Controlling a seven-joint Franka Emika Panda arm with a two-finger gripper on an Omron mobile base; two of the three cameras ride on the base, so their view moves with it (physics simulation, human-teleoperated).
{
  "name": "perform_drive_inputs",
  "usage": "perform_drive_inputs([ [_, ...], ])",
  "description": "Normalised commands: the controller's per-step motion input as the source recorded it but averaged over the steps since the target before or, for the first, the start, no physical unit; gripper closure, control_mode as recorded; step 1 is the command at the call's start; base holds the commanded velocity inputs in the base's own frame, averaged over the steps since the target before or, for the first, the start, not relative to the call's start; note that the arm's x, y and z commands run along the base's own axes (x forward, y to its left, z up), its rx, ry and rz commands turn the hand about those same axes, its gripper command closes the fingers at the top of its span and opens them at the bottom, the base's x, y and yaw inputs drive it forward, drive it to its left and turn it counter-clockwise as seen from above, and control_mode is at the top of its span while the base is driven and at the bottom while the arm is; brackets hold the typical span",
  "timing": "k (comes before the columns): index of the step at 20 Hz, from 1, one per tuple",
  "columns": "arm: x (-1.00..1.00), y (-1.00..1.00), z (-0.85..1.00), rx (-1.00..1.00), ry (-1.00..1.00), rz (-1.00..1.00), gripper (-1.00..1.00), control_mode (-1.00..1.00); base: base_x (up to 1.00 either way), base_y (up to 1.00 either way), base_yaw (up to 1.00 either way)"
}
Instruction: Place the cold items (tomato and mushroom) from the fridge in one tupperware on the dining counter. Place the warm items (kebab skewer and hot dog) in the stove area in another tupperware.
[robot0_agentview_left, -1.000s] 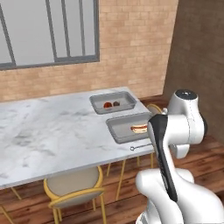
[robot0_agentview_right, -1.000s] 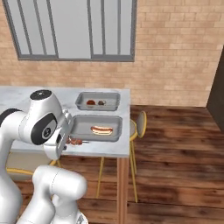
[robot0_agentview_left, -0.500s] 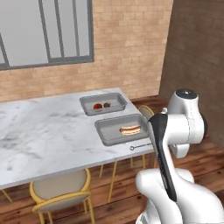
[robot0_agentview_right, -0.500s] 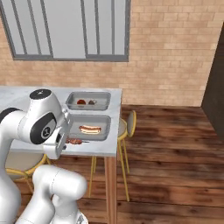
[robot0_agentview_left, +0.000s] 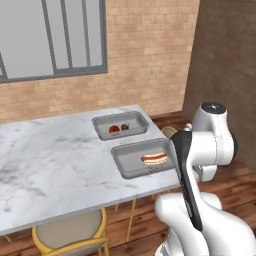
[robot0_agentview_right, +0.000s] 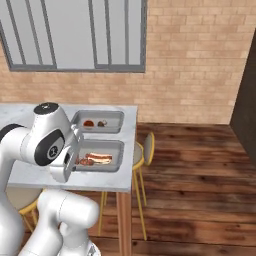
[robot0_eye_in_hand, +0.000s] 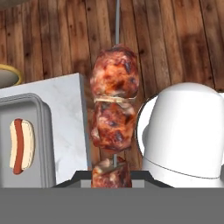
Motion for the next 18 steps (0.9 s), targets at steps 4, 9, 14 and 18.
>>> perform_drive_inputs([
  [4, 0.0, 0.0, 0.0, 0.0, 0.0, 0.0, 1.0, 1.0, 0.31, 0.07, 0.0],
  [9, 0.0, 0.0, 0.0, 0.0, 0.0, 0.0, 1.0, 1.0, 0.19, 0.06, 0.0],
  [14, 0.0, 0.0, 0.0, 0.0, 0.0, 0.0, 1.0, 1.0, 0.35, 0.16, 0.0],
  [18, 0.23, 0.05, 0.0, 0.0, 0.02, 0.0, 1.0, -1.0, 0.21, 0.07, 0.0],
])
